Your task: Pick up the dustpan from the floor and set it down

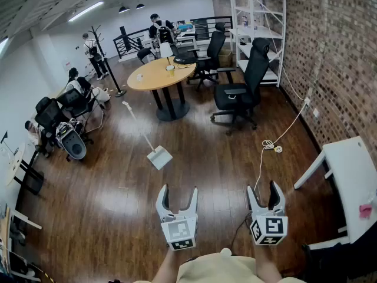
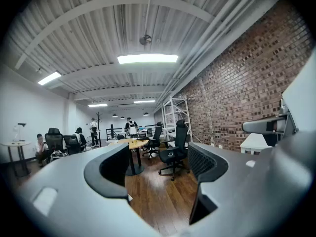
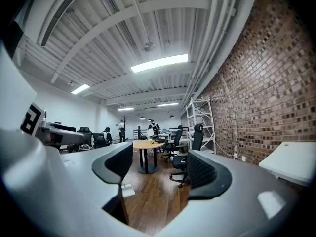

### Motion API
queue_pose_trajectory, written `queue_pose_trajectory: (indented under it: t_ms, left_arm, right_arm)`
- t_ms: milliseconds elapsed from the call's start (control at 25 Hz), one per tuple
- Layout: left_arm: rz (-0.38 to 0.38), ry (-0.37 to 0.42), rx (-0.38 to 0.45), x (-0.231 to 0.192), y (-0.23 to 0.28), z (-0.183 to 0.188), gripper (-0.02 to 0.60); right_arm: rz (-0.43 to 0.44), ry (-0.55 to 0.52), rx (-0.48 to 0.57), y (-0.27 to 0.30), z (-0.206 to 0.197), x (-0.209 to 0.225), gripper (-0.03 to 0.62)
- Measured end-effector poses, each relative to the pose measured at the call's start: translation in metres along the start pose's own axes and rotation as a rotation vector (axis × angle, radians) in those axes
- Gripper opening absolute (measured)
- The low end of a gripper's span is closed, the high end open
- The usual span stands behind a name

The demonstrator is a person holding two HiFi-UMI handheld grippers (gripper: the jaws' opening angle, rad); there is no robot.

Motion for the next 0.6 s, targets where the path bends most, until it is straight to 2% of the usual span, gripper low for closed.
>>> queue_pose_trajectory:
  t_ms: [240,480,600]
  left_arm:
    - [-0.036,-0.023,-0.029,0.031,0.036,-0.015,0.345]
    - [-0.039,-0.037,-0.057,0.011,0.092,-0.031,0.341]
    - [-0.065,-0.062,-0.062,-0.003,0.132,-0.033,0.341]
  right_arm:
    - [0.009,0.069,-0.082,0.024,-0.036,0.027,0.314]
    - [0.042,0.056,-0.110,0.076,-0.049,0.015,0.299]
    - [0.038,0.049,-0.131,0.117,-0.050,0.010,0.298]
Point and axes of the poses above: the fingertips, and each gripper's own axes: y forward along the fingers, x to its right, z out of its top, the point moved 1 cm from there along -y, backward along the fingers, and after that the axes turned 1 degree about z, right-handed, at the moved point
